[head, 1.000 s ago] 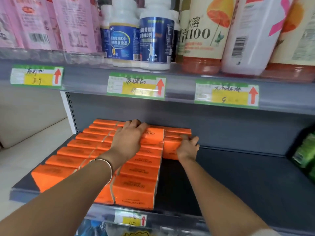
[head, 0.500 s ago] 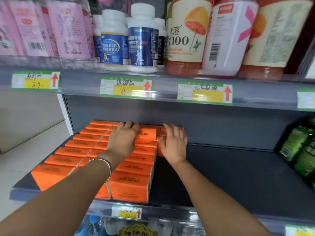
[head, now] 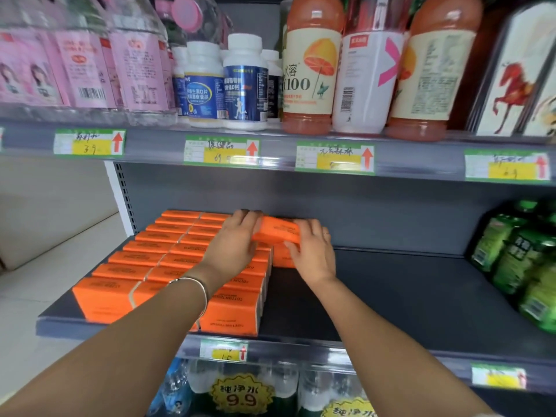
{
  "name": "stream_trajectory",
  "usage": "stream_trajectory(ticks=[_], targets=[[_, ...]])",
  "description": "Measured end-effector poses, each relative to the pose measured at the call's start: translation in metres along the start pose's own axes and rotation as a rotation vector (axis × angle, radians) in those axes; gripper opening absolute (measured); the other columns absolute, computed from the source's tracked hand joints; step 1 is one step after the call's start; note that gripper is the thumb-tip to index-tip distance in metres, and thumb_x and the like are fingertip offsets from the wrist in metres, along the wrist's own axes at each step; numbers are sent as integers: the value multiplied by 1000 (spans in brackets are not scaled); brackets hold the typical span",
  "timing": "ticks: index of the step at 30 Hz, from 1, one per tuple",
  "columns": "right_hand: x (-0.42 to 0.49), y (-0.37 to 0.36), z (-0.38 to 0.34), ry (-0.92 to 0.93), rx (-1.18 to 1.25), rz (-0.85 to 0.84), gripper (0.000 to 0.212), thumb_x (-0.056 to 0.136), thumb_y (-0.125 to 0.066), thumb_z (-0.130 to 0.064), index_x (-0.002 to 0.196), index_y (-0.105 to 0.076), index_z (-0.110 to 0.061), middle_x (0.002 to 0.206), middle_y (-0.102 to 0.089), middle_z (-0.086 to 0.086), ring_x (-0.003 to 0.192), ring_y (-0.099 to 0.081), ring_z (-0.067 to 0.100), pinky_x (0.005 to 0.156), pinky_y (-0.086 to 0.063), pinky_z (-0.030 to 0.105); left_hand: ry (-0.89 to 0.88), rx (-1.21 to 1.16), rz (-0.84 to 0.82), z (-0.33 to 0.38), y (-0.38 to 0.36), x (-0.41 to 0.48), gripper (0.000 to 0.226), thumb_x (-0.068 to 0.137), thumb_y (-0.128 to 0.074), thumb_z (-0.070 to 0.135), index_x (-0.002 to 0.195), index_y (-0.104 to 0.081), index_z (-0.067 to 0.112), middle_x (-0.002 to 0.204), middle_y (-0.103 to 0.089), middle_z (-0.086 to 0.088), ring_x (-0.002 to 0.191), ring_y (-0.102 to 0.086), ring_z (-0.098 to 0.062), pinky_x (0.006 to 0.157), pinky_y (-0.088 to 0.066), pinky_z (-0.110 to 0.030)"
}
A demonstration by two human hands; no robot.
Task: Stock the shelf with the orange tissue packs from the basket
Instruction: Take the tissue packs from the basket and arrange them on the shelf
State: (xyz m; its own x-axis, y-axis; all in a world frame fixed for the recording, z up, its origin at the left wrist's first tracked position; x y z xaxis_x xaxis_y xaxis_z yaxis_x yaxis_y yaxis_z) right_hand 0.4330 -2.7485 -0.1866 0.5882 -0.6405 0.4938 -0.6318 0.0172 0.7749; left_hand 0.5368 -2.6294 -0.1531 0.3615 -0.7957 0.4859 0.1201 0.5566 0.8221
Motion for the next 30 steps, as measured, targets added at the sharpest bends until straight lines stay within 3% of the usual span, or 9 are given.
stream_trajectory(ticks=[2,4,6,9,14,18,23,30], targets=[[-5,1,27,-163,-1,18,45,92,-58,-31,132,-45,-15,130,-44,9,122,-41,30,96,-41,39,106,34,-94,-8,-11,-6,64,82,-62,10,140,-35,13,135,-40,-12,124,-39,-34,106,-36,-42],[-12,-9,49,-277,-16,-54,45,92,-58,-30,132,-44,-15,130,-44,10,122,-40,32,95,-42,40,217,151,-304,-21,-30,-16,67,87,-61,25,145,-26,18,142,-33,-10,129,-33,-33,108,-33,-43],[-18,-27,63,-330,-32,-172,47,91,-59,-26,134,-43,-18,134,-41,10,124,-40,33,94,-44,41,247,213,-471,-29,-47,-27,69,89,-58,37,147,-22,24,149,-26,-7,137,-25,-32,111,-28,-46],[-18,-48,66,-324,-69,-253,46,92,-59,-23,135,-44,-22,137,-34,10,125,-37,32,92,-47,40,245,207,-557,-36,-60,-33,69,90,-55,44,148,-19,29,153,-20,-3,142,-15,-31,112,-21,-50],[1,-63,50,-303,-114,-170,45,92,-58,-13,134,-44,-21,134,-33,10,123,-38,31,91,-47,39,246,170,-600,-46,-67,-31,67,91,-51,46,148,-18,32,156,-18,1,143,-18,-27,113,-20,-48],[7,-60,42,-248,-326,-34,50,87,-58,-8,134,-42,-20,133,-42,9,124,-39,31,100,-31,45,228,215,-576,-53,-71,-31,63,92,-47,50,147,-24,32,155,-21,4,142,-20,-24,112,-21,-45],[3,-67,31,-104,-381,-131,54,87,-56,-7,137,-41,-19,137,-42,7,128,-38,30,104,-30,43,224,156,-514,-56,-71,-35,58,93,-48,48,144,-32,28,152,-28,3,140,-27,-24,113,-27,-43],[-11,-57,-19,115,-162,-342,47,94,-50,-20,140,-40,-20,135,-41,8,122,-45,30,98,-43,40,232,85,-395,-55,-27,-54,42,93,-53,34,134,-48,24,138,-48,-2,126,-47,-23,105,-39,-38]])
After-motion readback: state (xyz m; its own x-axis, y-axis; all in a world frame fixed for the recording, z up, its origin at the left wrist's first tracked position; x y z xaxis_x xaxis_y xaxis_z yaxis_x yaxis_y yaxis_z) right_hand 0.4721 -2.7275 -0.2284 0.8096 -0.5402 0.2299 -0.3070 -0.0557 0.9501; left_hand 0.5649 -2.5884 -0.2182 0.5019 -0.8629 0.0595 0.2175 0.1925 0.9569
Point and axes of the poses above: each hand's wrist, its own x-axis towards the middle knuckle, its own y-axis out of the back of the hand, z = x × y, the point moved 7 cm from there along x, towards the middle knuckle
